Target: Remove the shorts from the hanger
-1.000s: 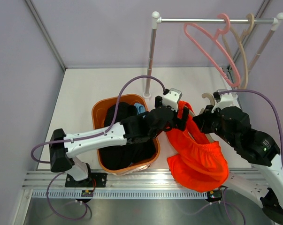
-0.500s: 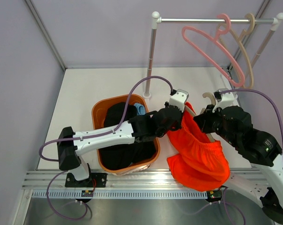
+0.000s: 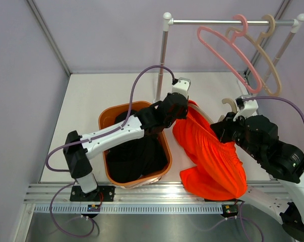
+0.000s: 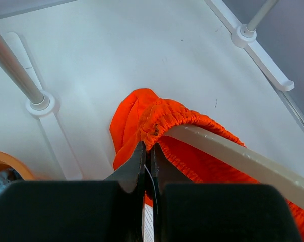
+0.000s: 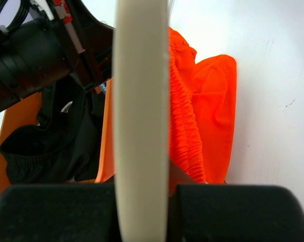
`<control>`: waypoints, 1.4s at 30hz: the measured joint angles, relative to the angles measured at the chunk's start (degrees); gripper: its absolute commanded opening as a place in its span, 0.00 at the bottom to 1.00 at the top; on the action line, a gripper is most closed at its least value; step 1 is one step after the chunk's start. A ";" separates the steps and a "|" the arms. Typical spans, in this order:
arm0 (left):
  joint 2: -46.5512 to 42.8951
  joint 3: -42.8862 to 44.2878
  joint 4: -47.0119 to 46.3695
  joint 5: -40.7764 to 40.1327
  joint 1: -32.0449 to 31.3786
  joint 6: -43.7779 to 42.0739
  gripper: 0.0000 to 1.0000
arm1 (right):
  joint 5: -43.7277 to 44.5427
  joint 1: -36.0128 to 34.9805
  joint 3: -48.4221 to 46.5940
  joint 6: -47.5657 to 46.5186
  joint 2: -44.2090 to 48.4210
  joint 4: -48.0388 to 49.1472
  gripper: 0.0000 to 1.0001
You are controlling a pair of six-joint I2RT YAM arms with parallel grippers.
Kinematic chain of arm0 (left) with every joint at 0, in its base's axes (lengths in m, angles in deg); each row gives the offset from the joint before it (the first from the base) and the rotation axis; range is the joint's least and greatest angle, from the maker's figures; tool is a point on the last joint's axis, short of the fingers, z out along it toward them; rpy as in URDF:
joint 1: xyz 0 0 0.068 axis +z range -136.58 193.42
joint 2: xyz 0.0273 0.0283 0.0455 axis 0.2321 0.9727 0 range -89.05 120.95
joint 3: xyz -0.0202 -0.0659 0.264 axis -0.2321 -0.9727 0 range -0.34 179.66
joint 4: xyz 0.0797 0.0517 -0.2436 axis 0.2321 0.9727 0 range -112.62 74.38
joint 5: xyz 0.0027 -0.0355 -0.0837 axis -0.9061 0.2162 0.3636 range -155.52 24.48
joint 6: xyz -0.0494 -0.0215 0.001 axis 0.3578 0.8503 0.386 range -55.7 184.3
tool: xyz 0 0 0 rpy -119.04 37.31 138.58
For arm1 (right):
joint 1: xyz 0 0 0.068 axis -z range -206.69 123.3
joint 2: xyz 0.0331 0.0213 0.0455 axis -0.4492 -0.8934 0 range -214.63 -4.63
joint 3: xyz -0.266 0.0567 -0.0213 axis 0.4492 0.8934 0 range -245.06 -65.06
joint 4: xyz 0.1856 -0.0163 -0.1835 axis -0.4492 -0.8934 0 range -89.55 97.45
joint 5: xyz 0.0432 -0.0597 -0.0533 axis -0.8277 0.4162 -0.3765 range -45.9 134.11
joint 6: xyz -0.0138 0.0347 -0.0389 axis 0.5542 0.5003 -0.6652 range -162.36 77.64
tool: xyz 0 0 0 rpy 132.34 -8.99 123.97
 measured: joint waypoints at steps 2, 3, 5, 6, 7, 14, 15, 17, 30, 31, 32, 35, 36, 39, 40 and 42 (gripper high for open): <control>1.11 0.81 0.15 0.42 0.28 0.00 0.00 | 0.04 0.00 0.00 -0.02 0.11 -0.04 0.00; 1.64 0.98 0.15 0.98 0.42 -0.07 0.00 | 0.20 0.00 0.00 -0.04 0.11 -0.13 0.00; 2.56 0.98 0.33 1.99 0.74 -0.15 0.00 | 0.70 0.00 0.00 -0.11 0.11 -0.68 0.00; 3.02 0.98 0.33 2.43 0.85 -0.17 0.00 | 0.87 0.00 0.00 -0.24 0.13 -1.03 0.00; 3.41 0.98 0.31 2.82 0.92 -0.22 0.00 | 0.90 0.00 0.00 -0.28 0.13 -1.20 0.00; 6.95 1.62 0.61 6.25 1.66 -0.61 0.00 | 1.42 0.00 0.00 -1.03 0.13 -2.10 0.00; 7.02 1.62 0.66 6.69 1.73 -0.66 0.00 | 1.44 0.00 0.00 -1.11 0.15 -2.25 0.00; 7.02 1.62 0.81 7.37 1.79 -0.87 0.00 | 1.51 -0.02 0.00 -1.27 0.15 -2.29 0.00; 3.32 -1.92 0.44 13.27 1.92 -2.16 0.00 | 1.86 -0.04 -0.13 -2.19 -1.07 -1.92 0.00; 2.69 -2.43 0.61 13.27 1.81 -2.40 0.00 | 1.75 -0.09 -0.33 -2.23 -1.18 -1.95 0.00; 2.08 -2.71 0.85 13.18 1.75 -2.69 0.00 | 1.42 -0.15 -0.70 -2.27 -1.36 -1.99 0.00; 1.44 -2.71 1.16 12.28 1.60 -3.72 0.00 | 0.48 -0.22 -2.14 -2.40 -1.62 -2.08 0.00; 1.44 -2.71 1.16 12.09 1.60 -4.07 0.00 | 0.26 -0.22 -2.51 -2.43 -1.64 -2.10 0.00; 1.92 -2.43 1.55 12.00 1.66 -4.57 0.00 | -0.02 -0.22 -3.02 -2.45 -1.81 -2.12 0.00; 2.27 -2.25 1.51 12.02 1.66 -4.63 0.00 | 0.00 -0.22 -3.21 -2.49 -1.86 -2.12 0.00; 3.21 -2.14 1.44 12.02 1.66 -4.68 0.00 | 0.02 -0.22 -3.37 -2.58 -1.84 -2.10 0.00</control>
